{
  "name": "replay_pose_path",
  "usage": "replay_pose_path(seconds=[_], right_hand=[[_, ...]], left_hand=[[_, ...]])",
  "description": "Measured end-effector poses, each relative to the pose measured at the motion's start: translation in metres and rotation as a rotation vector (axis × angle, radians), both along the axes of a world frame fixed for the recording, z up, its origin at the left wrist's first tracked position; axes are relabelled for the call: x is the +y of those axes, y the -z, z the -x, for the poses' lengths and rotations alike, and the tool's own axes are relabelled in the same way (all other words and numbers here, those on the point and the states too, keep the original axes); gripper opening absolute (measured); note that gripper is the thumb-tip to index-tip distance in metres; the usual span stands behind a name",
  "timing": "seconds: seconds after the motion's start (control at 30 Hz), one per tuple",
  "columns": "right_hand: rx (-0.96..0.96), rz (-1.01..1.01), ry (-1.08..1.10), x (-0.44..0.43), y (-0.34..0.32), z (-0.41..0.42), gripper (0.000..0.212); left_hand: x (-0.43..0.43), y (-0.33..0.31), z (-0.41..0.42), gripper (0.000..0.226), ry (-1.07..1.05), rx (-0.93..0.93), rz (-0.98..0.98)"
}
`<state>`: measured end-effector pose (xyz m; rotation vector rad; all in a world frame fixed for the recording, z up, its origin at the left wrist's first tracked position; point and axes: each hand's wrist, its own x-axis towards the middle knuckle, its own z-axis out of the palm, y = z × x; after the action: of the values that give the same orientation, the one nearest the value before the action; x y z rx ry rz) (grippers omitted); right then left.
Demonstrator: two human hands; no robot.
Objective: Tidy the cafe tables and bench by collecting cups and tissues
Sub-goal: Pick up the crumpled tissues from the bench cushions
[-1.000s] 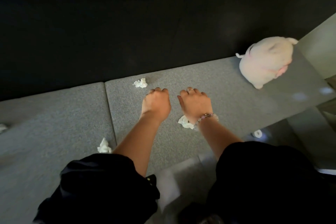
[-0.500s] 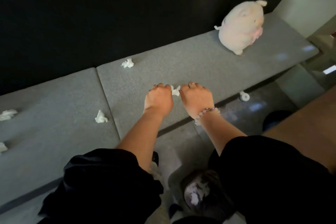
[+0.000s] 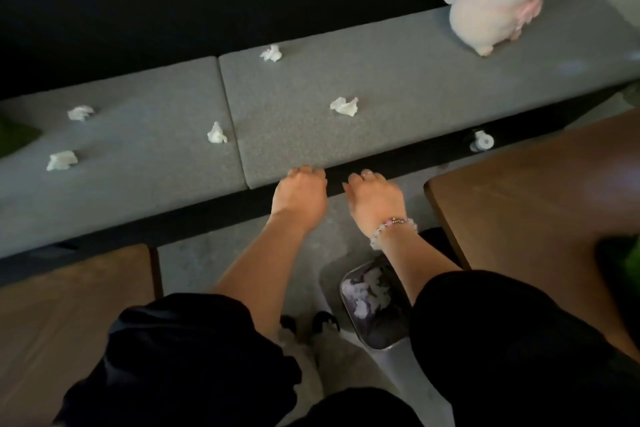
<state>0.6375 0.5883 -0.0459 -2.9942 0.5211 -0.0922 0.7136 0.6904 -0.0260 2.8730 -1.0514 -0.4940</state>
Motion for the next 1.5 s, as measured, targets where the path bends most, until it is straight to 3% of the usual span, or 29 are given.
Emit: replay_pose_path(seconds=[0.17, 0.33, 0.43, 0.7, 0.93, 1.1, 1.23, 1.37, 1.5], right_hand=[[0.201, 0.002, 0.031, 0.014, 0.032, 0.056, 0.039], [0.262, 0.014, 0.058, 0.031, 0.058, 0.124, 0.017], [0.206, 0.069, 0.076, 0.037, 0.067, 0.167, 0.019], [0.309, 0.020, 0.113, 0.059, 0.073, 0.264, 0.017], [0.366, -0.108, 0.119, 0.060, 0.111, 0.272, 0.016], [0.451, -0.203, 0.110, 0.036, 0.166, 0.257, 0.033], [0.463, -0.340, 0.242, 0.018, 0.220, 0.249, 0.030], [0.515, -0.473, 0.424, 0.009, 0.277, 0.247, 0.046], [0.621, -0.550, 0.475, 0.001, 0.331, 0.245, 0.057]], left_hand=[[0.018, 0.028, 0.039, 0.027, -0.009, 0.035, -0.043], [0.030, 0.049, 0.094, 0.025, -0.031, 0.209, -0.070], [0.034, 0.058, 0.126, 0.026, -0.051, 0.231, -0.016], [0.055, 0.080, 0.224, 0.032, -0.049, 0.327, -0.009], [0.054, 0.118, 0.238, 0.033, -0.086, 0.332, -0.037], [0.040, 0.180, 0.237, 0.036, -0.138, 0.374, 0.010], [0.026, 0.245, 0.244, 0.039, -0.087, 0.373, 0.004], [0.012, 0.305, 0.248, 0.036, -0.022, 0.424, 0.031], [-0.005, 0.357, 0.246, 0.044, 0.012, 0.499, 0.002]])
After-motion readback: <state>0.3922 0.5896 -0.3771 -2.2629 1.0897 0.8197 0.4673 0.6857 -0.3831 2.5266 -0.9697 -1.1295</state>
